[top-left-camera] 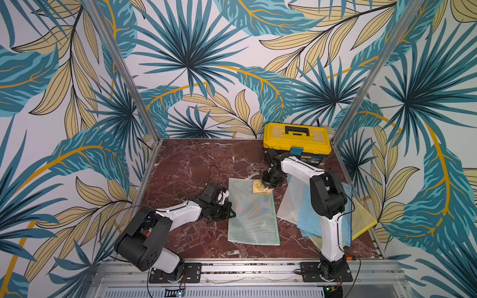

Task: Wipe the document bag
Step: Wipe the dirt from the document bag.

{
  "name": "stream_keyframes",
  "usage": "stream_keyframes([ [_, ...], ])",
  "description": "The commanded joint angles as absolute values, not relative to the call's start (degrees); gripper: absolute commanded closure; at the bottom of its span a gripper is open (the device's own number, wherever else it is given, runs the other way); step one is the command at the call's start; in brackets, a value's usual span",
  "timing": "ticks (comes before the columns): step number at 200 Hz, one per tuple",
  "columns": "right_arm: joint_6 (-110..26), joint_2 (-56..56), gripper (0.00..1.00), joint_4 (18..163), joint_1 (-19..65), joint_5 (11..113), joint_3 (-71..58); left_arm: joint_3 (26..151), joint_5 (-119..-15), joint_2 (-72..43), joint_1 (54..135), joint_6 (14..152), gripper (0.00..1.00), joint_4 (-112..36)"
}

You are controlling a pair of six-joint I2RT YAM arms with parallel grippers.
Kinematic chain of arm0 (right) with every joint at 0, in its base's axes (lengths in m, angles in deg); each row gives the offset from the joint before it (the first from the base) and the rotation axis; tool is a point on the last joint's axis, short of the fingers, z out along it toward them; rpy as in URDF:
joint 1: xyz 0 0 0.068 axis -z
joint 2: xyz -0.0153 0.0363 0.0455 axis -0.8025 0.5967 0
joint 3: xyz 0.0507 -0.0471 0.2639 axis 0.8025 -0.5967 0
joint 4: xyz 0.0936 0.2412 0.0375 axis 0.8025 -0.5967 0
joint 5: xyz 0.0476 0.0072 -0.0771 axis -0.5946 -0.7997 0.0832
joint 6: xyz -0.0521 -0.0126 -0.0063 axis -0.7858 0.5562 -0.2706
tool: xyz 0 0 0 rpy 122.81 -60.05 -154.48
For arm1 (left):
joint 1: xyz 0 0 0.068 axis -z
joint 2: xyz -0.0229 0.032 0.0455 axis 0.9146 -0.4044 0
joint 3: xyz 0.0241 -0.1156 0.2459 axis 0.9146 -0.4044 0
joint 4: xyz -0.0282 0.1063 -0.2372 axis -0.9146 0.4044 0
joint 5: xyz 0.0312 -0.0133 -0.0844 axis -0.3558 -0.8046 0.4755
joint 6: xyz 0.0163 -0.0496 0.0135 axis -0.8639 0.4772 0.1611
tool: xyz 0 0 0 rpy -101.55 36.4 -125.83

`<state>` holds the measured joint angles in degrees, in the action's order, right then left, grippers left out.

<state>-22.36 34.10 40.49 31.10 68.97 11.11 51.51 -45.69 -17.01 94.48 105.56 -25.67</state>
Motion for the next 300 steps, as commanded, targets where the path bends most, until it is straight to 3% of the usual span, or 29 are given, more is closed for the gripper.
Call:
stream_keyframes([
  [1, -22.31, 35.13, 1.0, 39.83, 24.73, 69.14, 12.77, 53.38, -43.21, -19.19, 95.15, 103.72, 1.0, -24.66],
  [35, -20.7, 42.79, 1.0, 38.54, 16.77, 67.1, 24.31, 53.0, -43.59, -20.62, 95.6, 103.74, 1.0, -24.66],
  [70, -20.07, 46.65, 1.0, 37.67, 18.05, 69.09, 27.99, 52.3, -43.5, -19.9, 95.85, 103.76, 1.0, -24.66],
  [127, -23.49, 33.25, 1.0, 37.4, 26.01, 76.42, 8.63, 52.13, -50.93, -19.31, 95.78, 107.74, 1.0, -24.73],
  [158, -21.99, 28.65, 1.0, 39.4, 22.23, 73.91, 3.89, 54.27, -54.14, -21.29, 95.79, 110.0, 1.0, -24.74],
  [197, -18.15, 31.06, 1.0, 41.66, 13.16, 70.56, 5.26, 55.55, -56.49, -22.73, 94.87, 111.64, 1.0, -24.75],
  [228, -16.81, 26.81, 1.0, 45.39, 14.71, 70.76, -4.3, 53.77, -57.04, -21.04, 92.6, 112.52, 1.0, -24.75],
  [266, -19.81, 17.95, 1.0, 43.21, 23.45, 75.05, -14.93, 51.34, -58.99, -16.67, 89.9, 113.8, 1.0, -24.84],
  [300, -18.19, 18.02, 1.0, 41.55, 17.51, 74.25, -9.23, 53.21, -60.24, -17.98, 90.39, 115.1, 1.0, -25.1],
])
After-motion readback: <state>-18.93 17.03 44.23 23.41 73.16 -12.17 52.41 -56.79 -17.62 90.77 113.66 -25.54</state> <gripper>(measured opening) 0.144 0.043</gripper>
